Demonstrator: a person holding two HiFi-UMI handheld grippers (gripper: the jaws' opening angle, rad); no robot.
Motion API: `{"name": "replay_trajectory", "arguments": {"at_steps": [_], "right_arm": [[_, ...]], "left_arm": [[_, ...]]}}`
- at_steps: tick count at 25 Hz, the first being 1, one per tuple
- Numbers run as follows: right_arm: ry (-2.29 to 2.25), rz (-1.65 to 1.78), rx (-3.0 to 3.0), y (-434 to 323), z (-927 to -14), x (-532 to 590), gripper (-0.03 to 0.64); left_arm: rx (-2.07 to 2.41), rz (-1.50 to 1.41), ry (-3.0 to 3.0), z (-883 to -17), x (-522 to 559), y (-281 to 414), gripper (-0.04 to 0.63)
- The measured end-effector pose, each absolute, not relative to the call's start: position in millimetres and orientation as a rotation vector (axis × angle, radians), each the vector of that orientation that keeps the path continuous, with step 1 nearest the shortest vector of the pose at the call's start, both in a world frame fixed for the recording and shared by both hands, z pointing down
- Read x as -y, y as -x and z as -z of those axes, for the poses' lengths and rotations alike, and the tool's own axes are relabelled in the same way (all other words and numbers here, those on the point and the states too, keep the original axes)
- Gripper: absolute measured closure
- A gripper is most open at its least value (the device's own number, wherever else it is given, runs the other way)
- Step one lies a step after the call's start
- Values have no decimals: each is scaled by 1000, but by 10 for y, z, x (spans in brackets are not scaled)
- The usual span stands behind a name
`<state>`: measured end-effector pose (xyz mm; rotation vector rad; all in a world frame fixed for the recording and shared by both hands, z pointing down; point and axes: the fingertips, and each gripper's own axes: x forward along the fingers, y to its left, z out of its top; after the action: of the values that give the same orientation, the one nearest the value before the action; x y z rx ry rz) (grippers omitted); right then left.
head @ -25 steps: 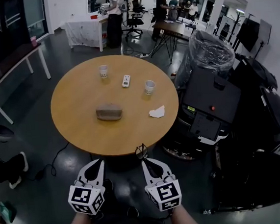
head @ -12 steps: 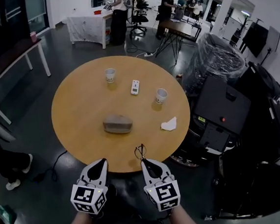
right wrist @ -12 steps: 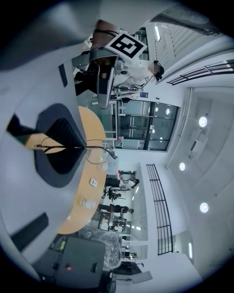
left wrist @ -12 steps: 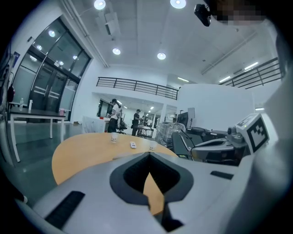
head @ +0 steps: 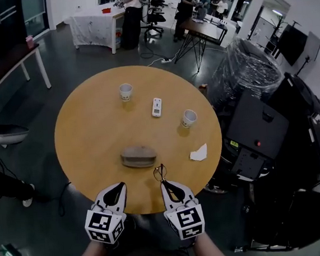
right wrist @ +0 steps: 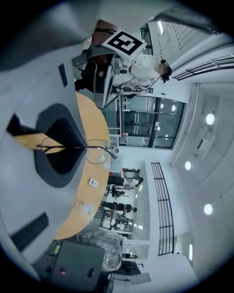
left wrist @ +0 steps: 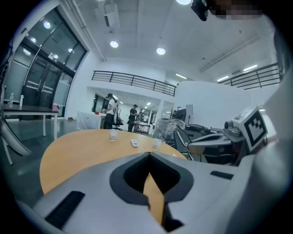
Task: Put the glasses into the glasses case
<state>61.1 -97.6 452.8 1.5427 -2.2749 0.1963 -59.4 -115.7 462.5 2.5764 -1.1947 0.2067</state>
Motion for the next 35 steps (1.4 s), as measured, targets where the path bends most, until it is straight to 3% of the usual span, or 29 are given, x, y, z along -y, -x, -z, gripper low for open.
{"name": "replay_trajectory", "arguments": {"at_steps": [17, 35], "right_arm": [[-1480, -214, 2164, -317, -4954, 1651, 626], [-994, -140, 2111, -448, -5592, 1660, 626]], "left_arm": [[1044, -307, -2600, -5038, 1777, 626, 589], [1125, -504, -2516, -5481, 2093, 252, 589]]}}
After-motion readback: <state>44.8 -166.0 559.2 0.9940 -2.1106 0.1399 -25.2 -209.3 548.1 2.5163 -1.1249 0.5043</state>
